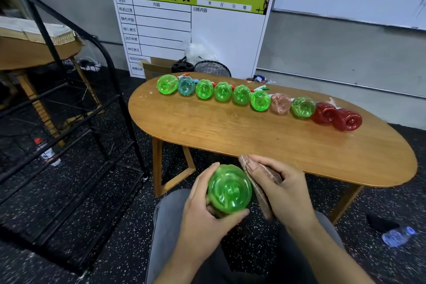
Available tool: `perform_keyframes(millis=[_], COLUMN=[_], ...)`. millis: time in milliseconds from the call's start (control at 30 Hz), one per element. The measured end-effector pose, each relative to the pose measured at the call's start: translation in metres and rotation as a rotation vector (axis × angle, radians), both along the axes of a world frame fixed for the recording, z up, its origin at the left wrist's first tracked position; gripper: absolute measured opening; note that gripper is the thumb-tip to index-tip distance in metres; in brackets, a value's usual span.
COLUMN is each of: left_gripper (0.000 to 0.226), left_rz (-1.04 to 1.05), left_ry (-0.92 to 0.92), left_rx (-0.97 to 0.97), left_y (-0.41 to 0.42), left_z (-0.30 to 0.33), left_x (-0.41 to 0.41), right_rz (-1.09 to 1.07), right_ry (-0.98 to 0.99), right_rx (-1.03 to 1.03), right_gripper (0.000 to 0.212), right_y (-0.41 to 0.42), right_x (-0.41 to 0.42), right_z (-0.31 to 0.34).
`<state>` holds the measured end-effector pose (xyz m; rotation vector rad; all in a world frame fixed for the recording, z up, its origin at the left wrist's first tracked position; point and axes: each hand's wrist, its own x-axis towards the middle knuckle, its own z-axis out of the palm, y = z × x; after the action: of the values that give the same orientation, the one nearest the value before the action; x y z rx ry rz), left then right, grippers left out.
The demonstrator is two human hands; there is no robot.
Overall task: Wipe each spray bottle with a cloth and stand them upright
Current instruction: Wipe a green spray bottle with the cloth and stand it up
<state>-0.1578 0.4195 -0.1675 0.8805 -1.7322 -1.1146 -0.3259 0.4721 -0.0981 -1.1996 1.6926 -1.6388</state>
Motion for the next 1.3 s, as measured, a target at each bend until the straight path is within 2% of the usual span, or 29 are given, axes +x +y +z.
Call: perform_keyframes(millis=[100, 200, 267, 433, 533, 733, 833, 967, 1133, 1300], left_gripper=[0.097, 0.096, 0.095, 0.097, 0.096, 0.08, 0.083, 0.088, 0.095, 0.091], left_rz=[0.094, 0.14, 0.169, 0.208, 0.208, 0.204, 0.24, 0.23, 0.225, 0.222], left_ry=[-0.005, 0.004, -0.012, -0.039, -0.037, 0.015, 0.014, 0.025, -0.036, -0.04], left_rx=[-0.016, -0.041, -0.077, -0.126, -0.128, -0.089, -0.079, -0.099, -0.148, -0.155], left_y=[-0.006, -0.008, -0.009, -0.012, -0.014, -0.015, -0.019, -0.019, -0.018, -0.016], left_z=[0.0, 0.0, 0.001, 0.002, 0.003, 0.004, 0.001, 0.005, 0.004, 0.003], left_x=[0.002, 0.004, 0.005, 0.011, 0.014, 0.02, 0.022, 0.022, 0.021, 0.021], right_rz=[0.004, -0.048, -0.122, -0.163, -0.127, 0.032, 0.074, 0.033, -0.138, -0.116], right_ry=[0.271, 0.544, 0.635, 0.687, 0.706, 0.756, 0.779, 0.755, 0.759, 0.784], right_rx=[-0.131, -0.156, -0.161, -0.201, -0.199, -0.208, -0.178, -0.15, -0.141, -0.173], right_gripper=[0.025, 0.027, 0.026, 0.022, 0.022, 0.022, 0.022, 0.02, 0.023, 0.021], right_y=[0.014, 0.021, 0.017, -0.004, -0.012, -0.01, -0.002, 0.006, -0.005, -0.022], right_x=[0.012, 0.02, 0.024, 0.038, 0.048, 0.061, 0.057, 0.043, 0.034, 0.053], right_z=[-0.006, -0.014, -0.016, -0.017, -0.015, -0.02, -0.023, -0.018, -0.004, -0.002])
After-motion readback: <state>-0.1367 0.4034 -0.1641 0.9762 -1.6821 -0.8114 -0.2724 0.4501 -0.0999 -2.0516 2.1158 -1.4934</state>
